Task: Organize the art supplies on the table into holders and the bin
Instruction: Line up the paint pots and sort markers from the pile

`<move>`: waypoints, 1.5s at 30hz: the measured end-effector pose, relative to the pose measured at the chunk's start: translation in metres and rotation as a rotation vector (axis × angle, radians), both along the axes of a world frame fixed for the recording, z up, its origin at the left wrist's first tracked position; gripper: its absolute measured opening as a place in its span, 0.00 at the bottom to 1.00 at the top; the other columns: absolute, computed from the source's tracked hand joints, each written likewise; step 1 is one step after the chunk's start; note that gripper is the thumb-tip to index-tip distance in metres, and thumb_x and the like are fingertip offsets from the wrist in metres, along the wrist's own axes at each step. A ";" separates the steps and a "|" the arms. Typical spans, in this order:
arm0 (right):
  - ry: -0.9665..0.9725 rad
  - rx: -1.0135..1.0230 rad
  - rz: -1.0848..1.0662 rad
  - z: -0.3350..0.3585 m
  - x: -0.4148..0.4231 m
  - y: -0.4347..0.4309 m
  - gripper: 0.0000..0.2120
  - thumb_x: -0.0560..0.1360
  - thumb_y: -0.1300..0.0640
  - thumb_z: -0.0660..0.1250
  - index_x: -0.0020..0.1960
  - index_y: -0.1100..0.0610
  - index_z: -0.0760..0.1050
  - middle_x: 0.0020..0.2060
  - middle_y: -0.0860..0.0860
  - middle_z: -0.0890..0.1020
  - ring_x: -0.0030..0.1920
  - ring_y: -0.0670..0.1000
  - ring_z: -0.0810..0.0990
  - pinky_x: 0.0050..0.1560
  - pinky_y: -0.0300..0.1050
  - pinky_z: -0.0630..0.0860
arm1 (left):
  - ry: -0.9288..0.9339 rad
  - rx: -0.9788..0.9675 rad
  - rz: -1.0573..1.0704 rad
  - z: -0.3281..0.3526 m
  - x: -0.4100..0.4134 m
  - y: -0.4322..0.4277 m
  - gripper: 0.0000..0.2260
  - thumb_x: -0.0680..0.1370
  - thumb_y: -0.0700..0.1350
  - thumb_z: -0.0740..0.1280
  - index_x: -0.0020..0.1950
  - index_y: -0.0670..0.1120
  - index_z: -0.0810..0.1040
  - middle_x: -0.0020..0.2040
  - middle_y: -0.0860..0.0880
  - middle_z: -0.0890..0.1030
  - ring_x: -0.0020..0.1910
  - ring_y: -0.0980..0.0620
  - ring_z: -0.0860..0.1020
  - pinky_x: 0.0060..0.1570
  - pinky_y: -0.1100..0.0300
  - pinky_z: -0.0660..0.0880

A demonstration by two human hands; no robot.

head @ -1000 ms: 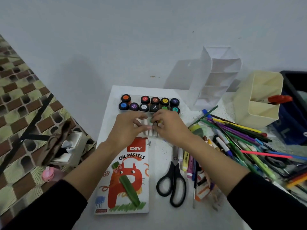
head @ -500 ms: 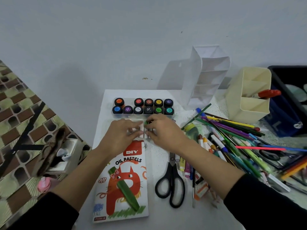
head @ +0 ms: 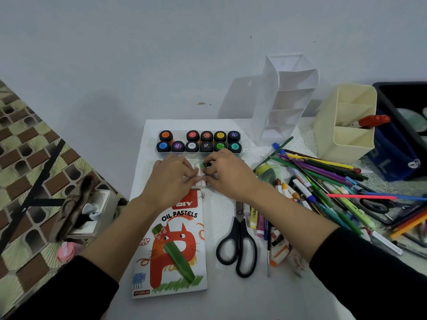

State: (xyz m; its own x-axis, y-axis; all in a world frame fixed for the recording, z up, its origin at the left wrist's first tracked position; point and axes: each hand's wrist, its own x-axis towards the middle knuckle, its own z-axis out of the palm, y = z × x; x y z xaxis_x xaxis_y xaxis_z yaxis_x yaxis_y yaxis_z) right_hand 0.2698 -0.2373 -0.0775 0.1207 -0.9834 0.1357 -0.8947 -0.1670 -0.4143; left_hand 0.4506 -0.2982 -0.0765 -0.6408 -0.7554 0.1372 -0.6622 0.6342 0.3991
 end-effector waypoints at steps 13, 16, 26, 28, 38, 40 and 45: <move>0.053 -0.081 -0.017 -0.007 -0.003 0.010 0.11 0.77 0.54 0.70 0.39 0.59 0.83 0.39 0.49 0.82 0.45 0.55 0.77 0.44 0.54 0.76 | 0.016 0.070 0.031 0.000 -0.002 0.012 0.14 0.79 0.53 0.68 0.62 0.50 0.83 0.56 0.52 0.82 0.54 0.53 0.75 0.55 0.59 0.70; -0.034 -0.070 -0.050 0.010 -0.007 0.021 0.10 0.79 0.53 0.68 0.47 0.58 0.83 0.46 0.51 0.84 0.50 0.54 0.79 0.50 0.54 0.78 | 0.005 0.060 0.054 0.004 -0.002 0.013 0.16 0.78 0.53 0.70 0.63 0.50 0.82 0.57 0.52 0.82 0.55 0.52 0.76 0.57 0.57 0.72; 0.005 0.138 -0.274 0.071 -0.085 0.094 0.05 0.77 0.54 0.69 0.47 0.53 0.83 0.38 0.45 0.81 0.35 0.41 0.73 0.36 0.34 0.66 | 0.181 0.051 -0.096 0.039 -0.047 0.054 0.06 0.79 0.52 0.69 0.47 0.52 0.84 0.40 0.59 0.80 0.38 0.66 0.72 0.38 0.65 0.64; 0.045 0.216 -0.303 0.072 -0.102 0.105 0.04 0.76 0.52 0.71 0.45 0.51 0.82 0.38 0.44 0.81 0.37 0.43 0.75 0.36 0.37 0.68 | 0.212 0.137 -0.122 0.043 -0.067 0.068 0.07 0.79 0.53 0.68 0.47 0.52 0.83 0.40 0.58 0.81 0.34 0.65 0.73 0.36 0.63 0.64; 0.127 0.303 -0.294 0.054 -0.115 0.126 0.18 0.74 0.37 0.69 0.37 0.50 0.73 0.43 0.50 0.71 0.50 0.54 0.70 0.51 0.55 0.70 | 0.011 0.189 0.019 0.025 -0.139 0.105 0.15 0.79 0.60 0.65 0.40 0.51 0.78 0.31 0.51 0.78 0.32 0.54 0.76 0.31 0.57 0.69; 0.108 0.305 -0.291 0.053 -0.115 0.125 0.16 0.75 0.39 0.69 0.44 0.52 0.79 0.46 0.50 0.70 0.56 0.56 0.71 0.57 0.58 0.70 | -0.005 0.187 0.073 0.023 -0.144 0.110 0.15 0.78 0.60 0.66 0.39 0.50 0.76 0.31 0.51 0.77 0.33 0.54 0.76 0.31 0.58 0.67; 0.050 0.331 -0.289 0.051 -0.115 0.122 0.14 0.75 0.42 0.69 0.51 0.52 0.81 0.51 0.51 0.70 0.63 0.59 0.70 0.62 0.62 0.68 | -0.013 0.243 0.192 0.022 -0.151 0.117 0.14 0.78 0.58 0.67 0.38 0.51 0.75 0.32 0.52 0.77 0.34 0.54 0.76 0.32 0.59 0.67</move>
